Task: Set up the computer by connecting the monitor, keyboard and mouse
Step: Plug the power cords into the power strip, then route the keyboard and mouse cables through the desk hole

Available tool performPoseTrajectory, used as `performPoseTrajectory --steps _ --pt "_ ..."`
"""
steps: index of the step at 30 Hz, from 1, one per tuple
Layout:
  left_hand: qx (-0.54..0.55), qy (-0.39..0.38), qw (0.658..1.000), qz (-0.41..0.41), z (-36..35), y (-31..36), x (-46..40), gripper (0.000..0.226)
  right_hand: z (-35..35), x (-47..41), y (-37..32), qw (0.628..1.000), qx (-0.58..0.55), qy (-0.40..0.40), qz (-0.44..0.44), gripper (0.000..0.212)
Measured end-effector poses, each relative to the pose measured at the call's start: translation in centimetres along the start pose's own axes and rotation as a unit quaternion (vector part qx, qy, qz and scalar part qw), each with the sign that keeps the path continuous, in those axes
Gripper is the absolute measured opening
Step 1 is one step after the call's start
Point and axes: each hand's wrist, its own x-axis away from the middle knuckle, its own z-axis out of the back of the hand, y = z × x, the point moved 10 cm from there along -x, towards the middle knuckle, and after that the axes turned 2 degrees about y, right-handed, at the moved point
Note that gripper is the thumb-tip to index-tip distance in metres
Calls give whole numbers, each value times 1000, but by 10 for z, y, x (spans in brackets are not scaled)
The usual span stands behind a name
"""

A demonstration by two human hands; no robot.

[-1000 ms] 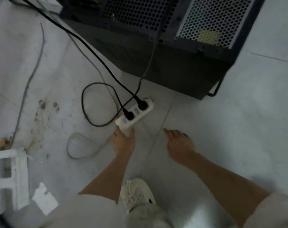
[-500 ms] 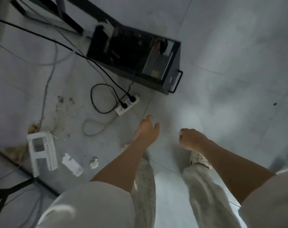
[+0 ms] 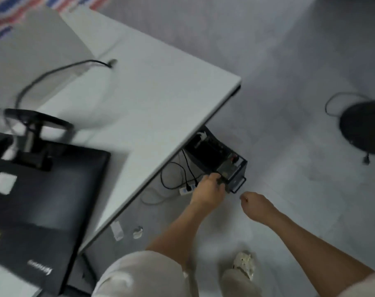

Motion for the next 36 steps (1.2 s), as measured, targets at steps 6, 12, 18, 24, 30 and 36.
performPoseTrajectory --steps 6,12,18,24,30,36 --pt "18 111 994 6 133 -47 61 32 14 57 -145 995 2 22 93 32" --pt "52 250 965 63 261 -172 173 37 -52 125 -310 975 54 22 216 32" --pt "87 358 915 166 342 -370 344 36 -210 220 -461 943 117 -45 309 34" --pt "149 448 837 278 384 -543 535 30 -389 321 -577 892 156 -152 396 38" --pt "175 483 768 383 366 -657 669 37 -515 381 -640 845 211 -188 453 37" --pt "220 467 731 446 325 -731 733 38 -595 367 -680 833 275 -174 447 48"
